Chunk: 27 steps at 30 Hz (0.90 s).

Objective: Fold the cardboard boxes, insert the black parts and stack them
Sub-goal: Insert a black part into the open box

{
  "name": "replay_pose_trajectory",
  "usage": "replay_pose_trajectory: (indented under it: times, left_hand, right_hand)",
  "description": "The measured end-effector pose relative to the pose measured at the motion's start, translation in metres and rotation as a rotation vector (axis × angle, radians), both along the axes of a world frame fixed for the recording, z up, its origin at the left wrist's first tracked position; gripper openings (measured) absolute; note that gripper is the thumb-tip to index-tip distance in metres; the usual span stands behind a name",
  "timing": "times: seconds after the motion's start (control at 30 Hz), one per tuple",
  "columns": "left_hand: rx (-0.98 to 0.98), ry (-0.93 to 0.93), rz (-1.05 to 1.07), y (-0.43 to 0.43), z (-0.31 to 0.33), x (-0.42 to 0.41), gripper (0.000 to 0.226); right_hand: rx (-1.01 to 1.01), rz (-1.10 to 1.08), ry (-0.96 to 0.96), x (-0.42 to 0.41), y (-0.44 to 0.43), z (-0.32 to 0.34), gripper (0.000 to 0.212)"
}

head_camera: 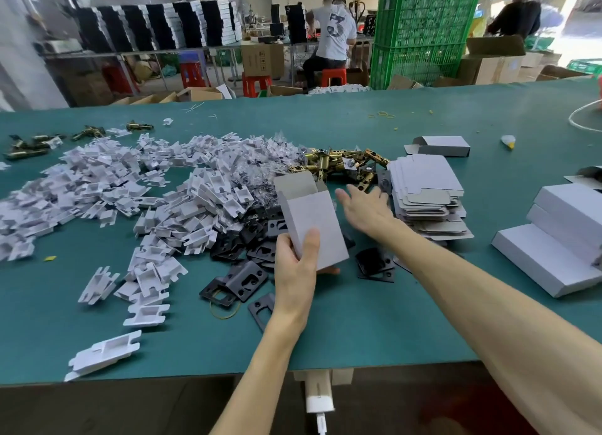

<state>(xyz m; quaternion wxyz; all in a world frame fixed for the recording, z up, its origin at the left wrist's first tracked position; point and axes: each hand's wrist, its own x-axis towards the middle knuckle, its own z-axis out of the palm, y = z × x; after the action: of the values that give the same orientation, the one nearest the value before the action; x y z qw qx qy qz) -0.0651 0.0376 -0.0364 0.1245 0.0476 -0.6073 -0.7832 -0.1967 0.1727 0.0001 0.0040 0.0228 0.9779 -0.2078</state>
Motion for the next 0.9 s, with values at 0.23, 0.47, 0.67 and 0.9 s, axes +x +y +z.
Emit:
replay_pose_trajectory:
  times: [0.23, 0.47, 0.67, 0.9]
  left_hand:
    - [-0.046, 0.021, 0.001, 0.001, -0.003, -0.003, 0.034]
    - [-0.045, 0.010, 0.008, 0.002, 0.001, -0.002, 0.039]
    - [-0.048, -0.001, 0.004, 0.002, 0.003, 0.001, 0.040]
    - [-0.066, -0.007, 0.008, 0.002, 0.002, 0.000, 0.036]
  right_hand:
    - [0.200, -0.057, -0.132, -0.021, -0.013, -0.011, 0.067]
    - [0.432, -0.020, 0.059, -0.013, -0.004, -0.013, 0.070]
    - [0.528, 0.034, 0.078, -0.015, 0.002, -0.011, 0.052]
    - [0.687, 0.091, 0.164, -0.026, -0.002, -0.004, 0.038]
